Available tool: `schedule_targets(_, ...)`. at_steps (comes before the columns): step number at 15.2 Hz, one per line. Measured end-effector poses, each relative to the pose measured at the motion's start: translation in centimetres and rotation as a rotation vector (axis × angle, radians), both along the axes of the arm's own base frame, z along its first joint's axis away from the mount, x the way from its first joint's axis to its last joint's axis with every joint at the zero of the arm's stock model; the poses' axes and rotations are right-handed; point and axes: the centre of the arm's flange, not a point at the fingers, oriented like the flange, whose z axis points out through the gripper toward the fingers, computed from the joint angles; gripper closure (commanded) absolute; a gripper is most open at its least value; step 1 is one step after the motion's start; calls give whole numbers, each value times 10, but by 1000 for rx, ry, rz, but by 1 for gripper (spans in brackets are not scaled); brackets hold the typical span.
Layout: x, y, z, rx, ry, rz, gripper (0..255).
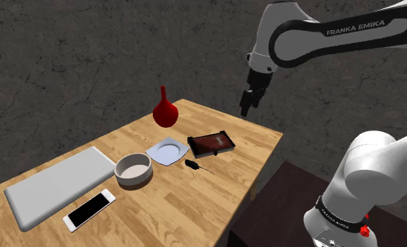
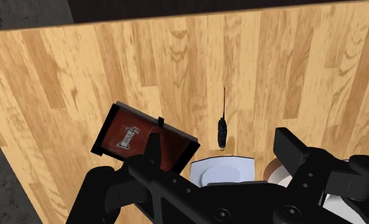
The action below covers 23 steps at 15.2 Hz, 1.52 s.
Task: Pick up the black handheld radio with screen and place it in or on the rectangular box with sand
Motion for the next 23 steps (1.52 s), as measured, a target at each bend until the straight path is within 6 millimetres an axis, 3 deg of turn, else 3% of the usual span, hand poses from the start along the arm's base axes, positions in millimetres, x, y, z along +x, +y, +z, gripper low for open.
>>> schedule_targets(23, 133, 66, -260, 19, -21, 13, 0)
